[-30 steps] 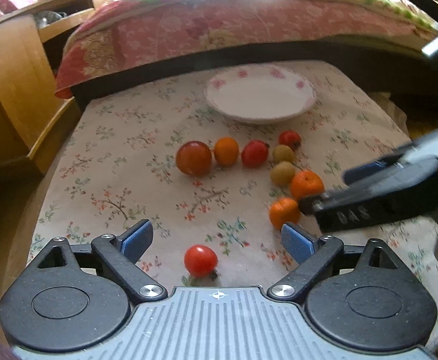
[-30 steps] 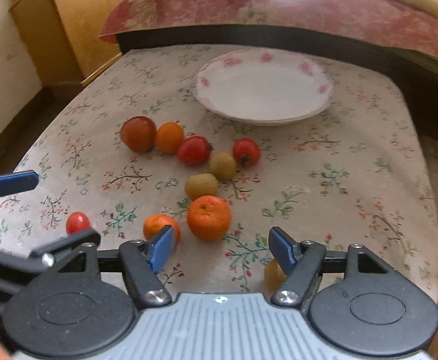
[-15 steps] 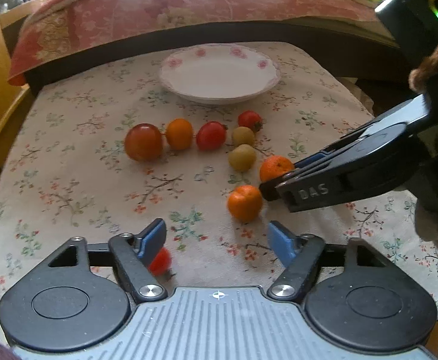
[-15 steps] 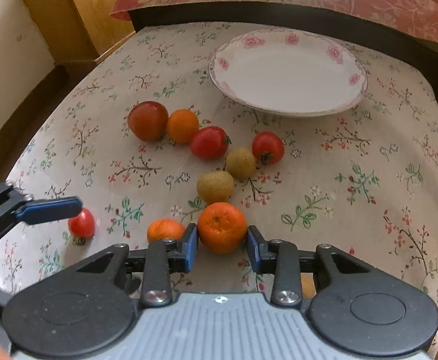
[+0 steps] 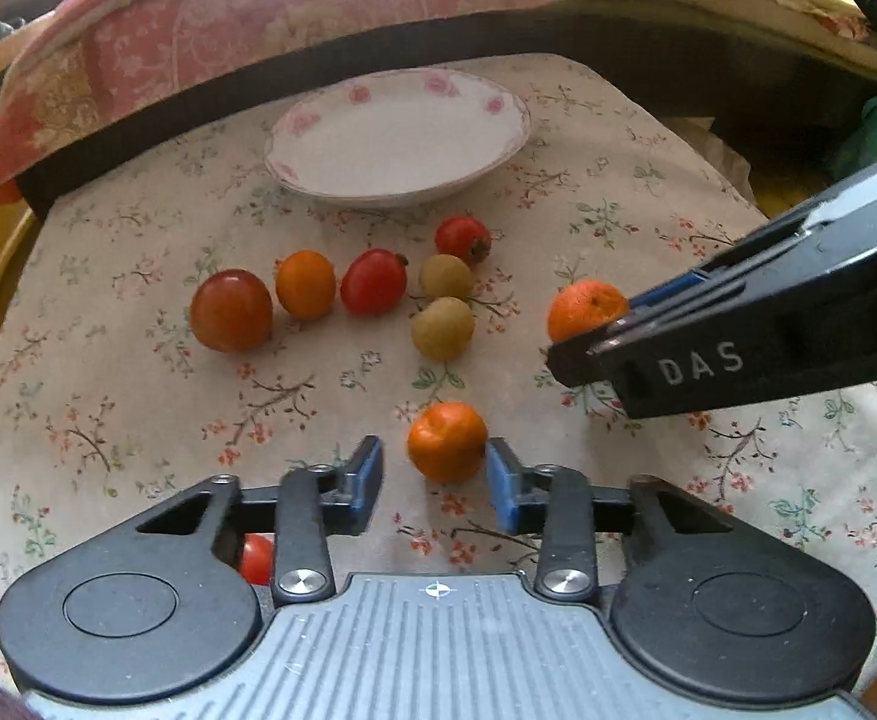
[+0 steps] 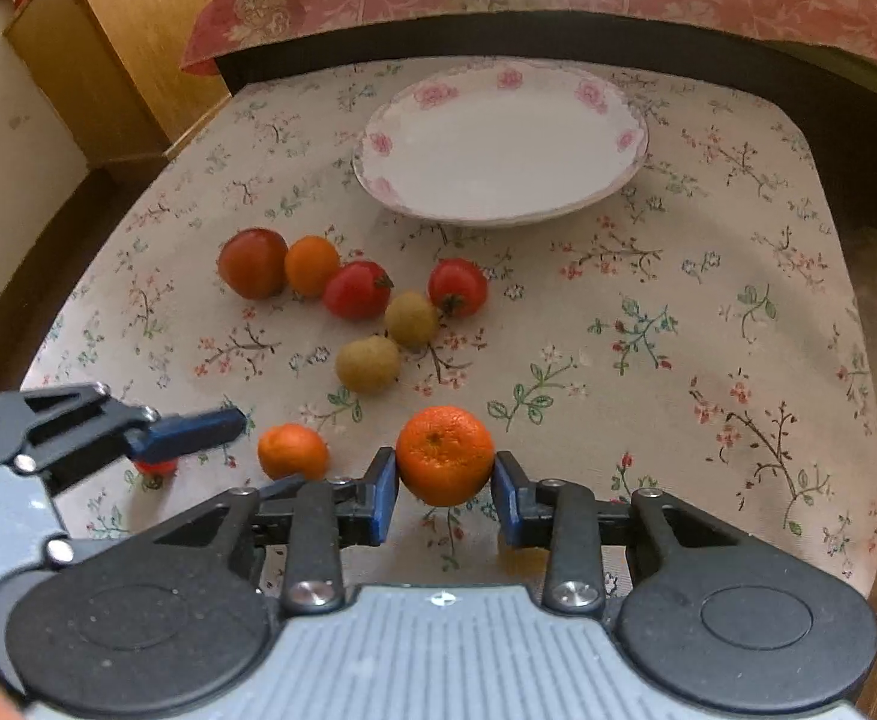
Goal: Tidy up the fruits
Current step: 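Close the right gripper on a mandarin orange while the left gripper grasps another, then carry both held mandarin oranges up and over the white plate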
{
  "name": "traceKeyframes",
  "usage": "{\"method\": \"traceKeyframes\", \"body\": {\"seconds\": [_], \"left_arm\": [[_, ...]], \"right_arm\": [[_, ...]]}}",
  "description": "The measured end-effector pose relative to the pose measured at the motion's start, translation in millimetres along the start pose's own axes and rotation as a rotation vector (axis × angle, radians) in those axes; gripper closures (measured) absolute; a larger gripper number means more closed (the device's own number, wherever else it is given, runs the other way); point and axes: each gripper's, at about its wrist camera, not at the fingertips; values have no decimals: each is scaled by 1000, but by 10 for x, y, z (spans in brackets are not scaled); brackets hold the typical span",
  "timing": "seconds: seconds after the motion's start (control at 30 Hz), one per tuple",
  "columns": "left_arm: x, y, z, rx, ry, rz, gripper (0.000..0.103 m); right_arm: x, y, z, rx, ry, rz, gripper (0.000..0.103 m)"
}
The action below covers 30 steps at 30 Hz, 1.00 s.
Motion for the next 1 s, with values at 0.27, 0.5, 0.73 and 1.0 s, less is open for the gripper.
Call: {"method": "traceKeyframes", "body": {"seconds": [0.27, 0.5, 0.73, 1.0], "left_arm": [[16, -69, -10, 19, 3, -13, 67], [-29, -113, 13, 14, -12, 6, 67], [-27, -127, 6, 7, -18, 12, 63], [62, -93, 1, 34, -15, -2, 66]], "right_arm": [[28, -105, 3, 18, -8, -6, 67], [-13, -110, -24, 20, -22, -13, 67], [-52, -61, -9, 8, -29, -16, 67], [-62, 15, 25, -15, -32, -19, 67]]}}
Point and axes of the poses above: each gripper's, at about its wrist camera, not at the fingertips, and y roughly against the way its jaws point, x to its left, z to its top, and after that the axes turned 2 degrees about -y, right-handed
